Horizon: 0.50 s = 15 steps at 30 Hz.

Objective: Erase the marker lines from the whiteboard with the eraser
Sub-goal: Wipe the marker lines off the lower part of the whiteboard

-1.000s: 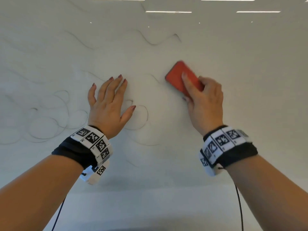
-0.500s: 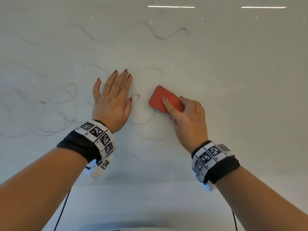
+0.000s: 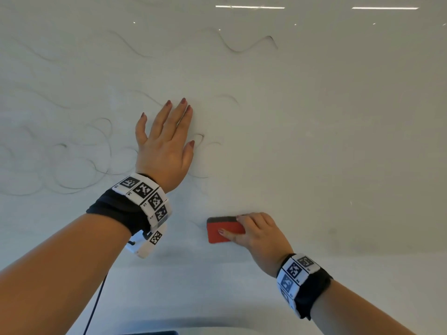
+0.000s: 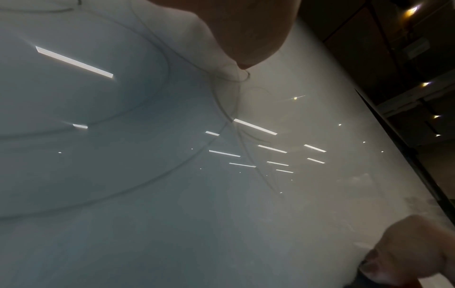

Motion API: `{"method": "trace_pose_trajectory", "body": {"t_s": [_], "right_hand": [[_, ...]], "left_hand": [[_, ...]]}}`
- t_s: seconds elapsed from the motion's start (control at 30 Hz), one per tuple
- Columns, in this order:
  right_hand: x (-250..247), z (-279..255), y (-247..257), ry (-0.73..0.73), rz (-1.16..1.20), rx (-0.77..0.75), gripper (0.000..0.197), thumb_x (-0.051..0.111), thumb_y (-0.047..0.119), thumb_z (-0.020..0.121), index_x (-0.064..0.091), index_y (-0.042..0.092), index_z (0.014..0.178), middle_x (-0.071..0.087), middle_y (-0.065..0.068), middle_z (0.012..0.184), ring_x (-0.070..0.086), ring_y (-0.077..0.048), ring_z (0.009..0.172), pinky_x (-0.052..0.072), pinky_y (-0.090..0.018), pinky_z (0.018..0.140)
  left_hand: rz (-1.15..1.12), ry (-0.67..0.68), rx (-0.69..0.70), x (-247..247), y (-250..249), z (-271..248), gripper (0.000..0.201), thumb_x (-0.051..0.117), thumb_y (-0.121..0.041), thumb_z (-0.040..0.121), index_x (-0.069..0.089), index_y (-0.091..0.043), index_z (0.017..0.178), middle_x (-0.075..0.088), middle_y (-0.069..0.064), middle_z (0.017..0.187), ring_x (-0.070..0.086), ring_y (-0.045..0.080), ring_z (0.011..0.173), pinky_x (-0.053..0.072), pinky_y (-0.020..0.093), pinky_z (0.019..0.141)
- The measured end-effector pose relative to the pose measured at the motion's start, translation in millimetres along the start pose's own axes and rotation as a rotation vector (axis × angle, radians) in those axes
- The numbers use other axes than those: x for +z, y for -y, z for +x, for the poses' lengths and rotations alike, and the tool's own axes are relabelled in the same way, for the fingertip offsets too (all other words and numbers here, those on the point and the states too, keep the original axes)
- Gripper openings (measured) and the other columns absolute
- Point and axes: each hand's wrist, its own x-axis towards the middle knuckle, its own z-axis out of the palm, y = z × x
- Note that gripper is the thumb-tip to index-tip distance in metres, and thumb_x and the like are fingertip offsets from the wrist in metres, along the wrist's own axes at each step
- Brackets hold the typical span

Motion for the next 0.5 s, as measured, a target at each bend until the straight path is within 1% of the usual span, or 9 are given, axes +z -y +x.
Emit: {"method": "trace_pose_trajectory", "body": {"t_s": [0.07, 0.13, 0.2, 0.23, 0.3, 0.37, 0.4, 0.5], "right_hand": [[-0.9, -0.6, -4.3, 0.037, -0.03, -0.076, 0.062, 0.065, 0.015, 0.072, 0.056, 0.04, 0.127, 0.06, -0.005, 0.107, 0.055, -0.026, 0.095, 0.05, -0.04, 0.084], [-2.6, 2.9, -11.5, 0.055, -0.066, -0.135, 0.063, 0.07, 0.018, 0.071, 0.056, 0.042, 0.127, 0.06, -0.004, 0.109, 0.055, -0.025, 0.096, 0.047, -0.039, 0.088], [-5.7, 8.5, -19.6, -0.007, -0.054, -0.107, 0.061, 0.067, 0.016, 0.074, 0.056, 0.042, 0.127, 0.059, -0.004, 0.113, 0.051, -0.025, 0.1, 0.039, -0.039, 0.092], [-8.4, 12.5, -23.6, -0.062, -0.032, -0.06, 0.06, 0.067, 0.015, 0.074, 0.057, 0.041, 0.127, 0.059, -0.005, 0.114, 0.049, -0.025, 0.101, 0.035, -0.039, 0.092], [-18.2, 26.3, -32.6, -0.181, 0.0, 0.057, 0.06, 0.071, 0.013, 0.076, 0.058, 0.04, 0.127, 0.06, -0.007, 0.115, 0.047, -0.027, 0.101, 0.033, -0.04, 0.09], [-35.9, 48.5, -43.6, -0.293, 0.019, 0.19, 0.058, 0.077, 0.016, 0.077, 0.058, 0.04, 0.127, 0.06, -0.01, 0.115, 0.049, -0.029, 0.099, 0.036, -0.043, 0.086], [-46.1, 61.3, -49.3, -0.342, 0.023, 0.259, 0.056, 0.077, 0.018, 0.078, 0.059, 0.039, 0.127, 0.06, -0.012, 0.115, 0.051, -0.031, 0.098, 0.037, -0.044, 0.085], [-66.5, 94.4, -54.3, -0.436, 0.037, 0.416, 0.05, 0.071, 0.021, 0.082, 0.058, 0.034, 0.129, 0.057, -0.017, 0.116, 0.05, -0.034, 0.097, 0.041, -0.046, 0.083]], "left_hand": [[-0.002, 0.007, -0.003, -0.2, -0.9, 0.2, 0.057, 0.04, -0.03, 0.094, 0.026, -0.014, 0.147, 0.02, -0.001, 0.156, 0.015, 0.02, 0.143, 0.005, 0.052, 0.112], [-0.002, 0.013, 0.0, -0.5, -1.3, 0.4, 0.057, 0.039, -0.031, 0.094, 0.026, -0.014, 0.147, 0.02, 0.0, 0.156, 0.015, 0.02, 0.143, 0.006, 0.052, 0.112], [-0.002, 0.013, 0.005, -0.4, -0.2, 0.5, 0.057, 0.038, -0.031, 0.094, 0.026, -0.013, 0.147, 0.02, 0.0, 0.156, 0.016, 0.021, 0.143, 0.007, 0.052, 0.112], [-0.002, 0.011, 0.007, -0.5, 0.5, 0.4, 0.057, 0.038, -0.031, 0.094, 0.027, -0.013, 0.147, 0.021, 0.0, 0.156, 0.016, 0.021, 0.143, 0.007, 0.051, 0.112], [-0.004, 0.01, 0.01, -0.4, 1.7, 0.2, 0.057, 0.037, -0.032, 0.094, 0.027, -0.013, 0.147, 0.021, 0.0, 0.156, 0.016, 0.021, 0.143, 0.007, 0.049, 0.113], [-0.004, 0.01, 0.016, -1.4, 2.5, 0.7, 0.056, 0.035, -0.033, 0.094, 0.028, -0.014, 0.146, 0.021, 0.0, 0.156, 0.017, 0.021, 0.143, 0.008, 0.048, 0.113], [-0.003, 0.01, 0.02, -2.4, 3.0, 1.2, 0.056, 0.034, -0.033, 0.094, 0.028, -0.014, 0.146, 0.022, 0.0, 0.155, 0.017, 0.021, 0.143, 0.008, 0.048, 0.113], [-0.002, 0.0, 0.014, -6.8, 8.3, 3.4, 0.055, 0.033, -0.035, 0.095, 0.029, -0.014, 0.146, 0.023, 0.0, 0.155, 0.016, 0.021, 0.143, 0.008, 0.049, 0.113]]}}
